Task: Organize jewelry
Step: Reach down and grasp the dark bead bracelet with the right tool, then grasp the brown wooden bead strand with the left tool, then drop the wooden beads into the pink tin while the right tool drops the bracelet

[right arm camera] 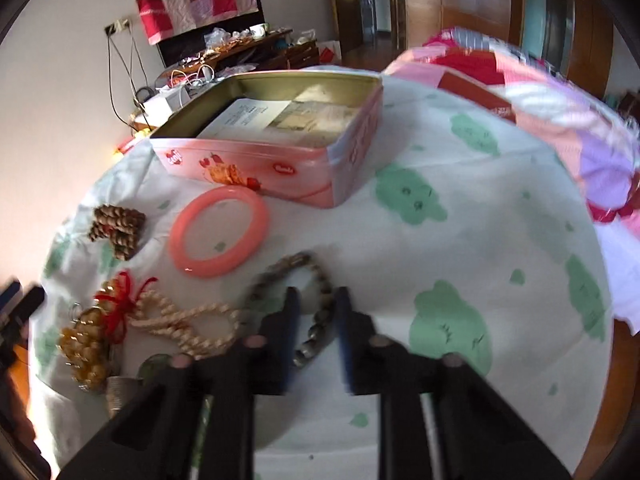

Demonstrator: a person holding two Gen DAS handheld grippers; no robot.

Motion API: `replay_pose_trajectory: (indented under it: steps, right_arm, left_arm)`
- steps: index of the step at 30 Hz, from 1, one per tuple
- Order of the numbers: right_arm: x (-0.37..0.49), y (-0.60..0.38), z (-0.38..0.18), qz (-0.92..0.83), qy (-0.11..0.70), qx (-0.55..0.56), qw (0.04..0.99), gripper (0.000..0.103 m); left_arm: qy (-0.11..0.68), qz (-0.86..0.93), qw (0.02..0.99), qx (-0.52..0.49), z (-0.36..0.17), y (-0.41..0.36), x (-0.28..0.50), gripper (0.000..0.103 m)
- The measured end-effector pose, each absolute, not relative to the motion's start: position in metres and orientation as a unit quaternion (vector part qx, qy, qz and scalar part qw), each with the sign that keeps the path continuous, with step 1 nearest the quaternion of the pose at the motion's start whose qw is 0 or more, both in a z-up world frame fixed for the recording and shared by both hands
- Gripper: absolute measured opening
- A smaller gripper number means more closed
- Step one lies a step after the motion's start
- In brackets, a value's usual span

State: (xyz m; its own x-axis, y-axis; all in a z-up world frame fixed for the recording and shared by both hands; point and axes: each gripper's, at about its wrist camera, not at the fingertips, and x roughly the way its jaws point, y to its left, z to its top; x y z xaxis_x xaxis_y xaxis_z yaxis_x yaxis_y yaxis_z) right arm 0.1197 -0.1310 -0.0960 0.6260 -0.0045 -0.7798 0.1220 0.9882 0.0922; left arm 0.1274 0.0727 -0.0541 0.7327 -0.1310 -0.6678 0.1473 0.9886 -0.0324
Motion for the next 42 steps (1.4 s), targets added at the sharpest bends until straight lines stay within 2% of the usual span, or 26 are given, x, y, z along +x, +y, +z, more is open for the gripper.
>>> replay_pose_trajectory:
  steps: [6, 14, 15, 16, 19, 22, 25, 29, 35, 42]
  right_arm:
    - [0.112, -0.150, -0.089, -0.003, 0.400, 0.114, 0.909, 0.013]
    - [0.111, -0.153, -0.055, -0.014, 0.339, 0.124, 0.932, 0.013]
    - [0.112, -0.152, -0.053, -0.014, 0.335, 0.122, 0.934, 0.013]
    - [0.116, -0.150, -0.053, -0.014, 0.333, 0.120, 0.935, 0.013]
    - [0.121, -0.149, -0.052, -0.009, 0.331, 0.121, 0.936, 0.013]
    - [0.122, -0.151, -0.049, -0.005, 0.326, 0.128, 0.937, 0.013]
    - [0.121, -0.153, -0.045, 0.006, 0.318, 0.136, 0.938, 0.013]
    - [0.118, -0.154, -0.036, 0.017, 0.300, 0.145, 0.943, 0.013]
    - [0.132, -0.157, -0.013, 0.053, 0.268, 0.167, 0.947, 0.013]
    - [0.181, -0.172, -0.013, 0.061, 0.253, 0.220, 0.940, 0.013]
  left_arm:
    - [0.386, -0.147, 0.910, -0.011, -0.049, 0.058, 0.170, 0.098]
    - [0.423, -0.121, 0.898, -0.010, -0.069, 0.021, 0.211, 0.098]
    - [0.432, -0.108, 0.895, -0.001, -0.074, 0.016, 0.216, 0.095]
    - [0.442, -0.099, 0.892, 0.008, -0.079, 0.012, 0.220, 0.081]
    - [0.455, -0.095, 0.885, 0.016, -0.087, 0.009, 0.223, 0.073]
    - [0.452, -0.107, 0.885, 0.033, -0.085, 0.007, 0.221, 0.053]
    - [0.447, -0.119, 0.886, 0.013, -0.084, 0.017, 0.220, 0.048]
    - [0.417, -0.131, 0.900, -0.009, -0.070, 0.024, 0.217, 0.047]
    - [0.340, -0.163, 0.926, -0.019, -0.017, 0.016, 0.203, 0.047]
    - [0.318, -0.183, 0.930, 0.010, -0.004, -0.020, 0.228, 0.047]
